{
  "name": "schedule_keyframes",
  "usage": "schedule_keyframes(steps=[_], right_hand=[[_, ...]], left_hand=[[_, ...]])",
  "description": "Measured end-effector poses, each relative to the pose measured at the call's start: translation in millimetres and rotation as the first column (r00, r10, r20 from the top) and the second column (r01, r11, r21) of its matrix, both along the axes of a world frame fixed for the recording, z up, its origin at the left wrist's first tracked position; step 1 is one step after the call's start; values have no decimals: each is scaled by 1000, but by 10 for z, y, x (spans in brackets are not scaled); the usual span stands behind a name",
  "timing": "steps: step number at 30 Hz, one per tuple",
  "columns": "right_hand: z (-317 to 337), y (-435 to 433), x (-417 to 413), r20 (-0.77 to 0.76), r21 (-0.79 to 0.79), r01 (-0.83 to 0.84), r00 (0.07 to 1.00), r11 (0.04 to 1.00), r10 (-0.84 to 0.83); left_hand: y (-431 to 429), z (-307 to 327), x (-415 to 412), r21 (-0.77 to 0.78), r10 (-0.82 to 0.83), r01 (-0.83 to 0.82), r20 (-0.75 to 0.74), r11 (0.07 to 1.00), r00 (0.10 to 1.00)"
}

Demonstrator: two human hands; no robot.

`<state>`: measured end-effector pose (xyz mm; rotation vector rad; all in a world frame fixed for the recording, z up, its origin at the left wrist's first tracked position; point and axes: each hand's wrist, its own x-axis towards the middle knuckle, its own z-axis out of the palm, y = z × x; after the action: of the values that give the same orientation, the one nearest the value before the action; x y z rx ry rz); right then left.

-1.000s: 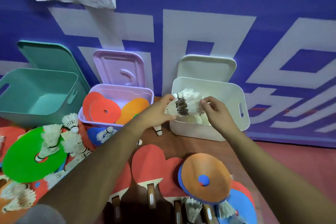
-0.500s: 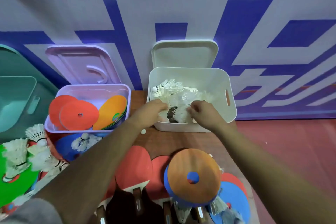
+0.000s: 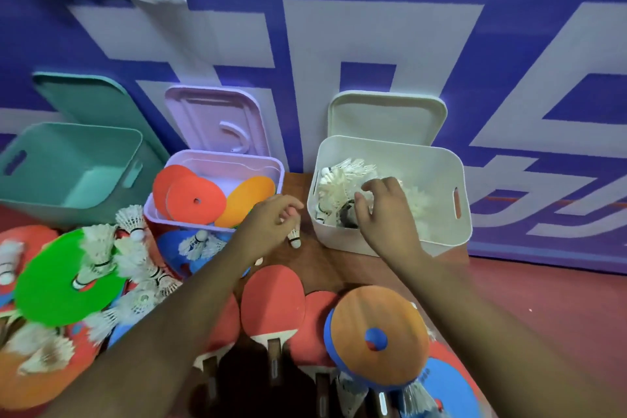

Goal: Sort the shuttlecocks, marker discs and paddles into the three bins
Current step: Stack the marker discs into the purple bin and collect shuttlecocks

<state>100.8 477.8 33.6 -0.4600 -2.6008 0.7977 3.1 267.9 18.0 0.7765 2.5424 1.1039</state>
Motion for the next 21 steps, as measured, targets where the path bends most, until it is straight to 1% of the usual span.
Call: schedule_keyframes(steps=[2, 3, 5, 7, 9, 11, 13, 16, 18, 21], right_hand=[[71, -299, -7, -36, -29, -116, 993, 993, 115], [83, -469, -20, -38, -44, -181, 983, 982, 180], [62, -806, -60, -30, -60, -299, 954, 952, 298], [-44, -1125, -106, -16, -58, -372, 928, 926, 372], [-207, -1393, -159, 67, -109, -418, 902, 902, 426], [-404, -1608, -214, 211, -167, -461, 847, 871, 489], [-602, -1788, -282, 345, -229, -487, 769, 843, 538], [-781, -2020, -405, 480, -285, -460, 691, 841, 541], [-891, -2154, -521, 559, -249, -435, 665, 865, 496], [-1075, -2267, -721, 607, -206, -410, 659, 888, 445]], left_hand=[[-417, 13, 139, 10, 113, -113, 49, 994, 992], [-625, -1, 204, 0, 150, -150, 46, 989, 988], [-1017, -25, 340, -42, 207, -206, 49, 978, 977], [-1375, -83, 460, -114, 281, -273, 68, 955, 957], [-1674, -178, 541, -141, 371, -359, 66, 922, 926], [-1907, -292, 566, -150, 429, -419, 40, 895, 902], [-2054, -380, 512, -198, 429, -420, 3, 886, 903], [-2116, -499, 324, -264, 343, -353, -85, 898, 936], [-2053, -531, 132, -305, 259, -290, -140, 907, 956], [-1876, -546, -221, -390, 139, -203, -188, 898, 972]])
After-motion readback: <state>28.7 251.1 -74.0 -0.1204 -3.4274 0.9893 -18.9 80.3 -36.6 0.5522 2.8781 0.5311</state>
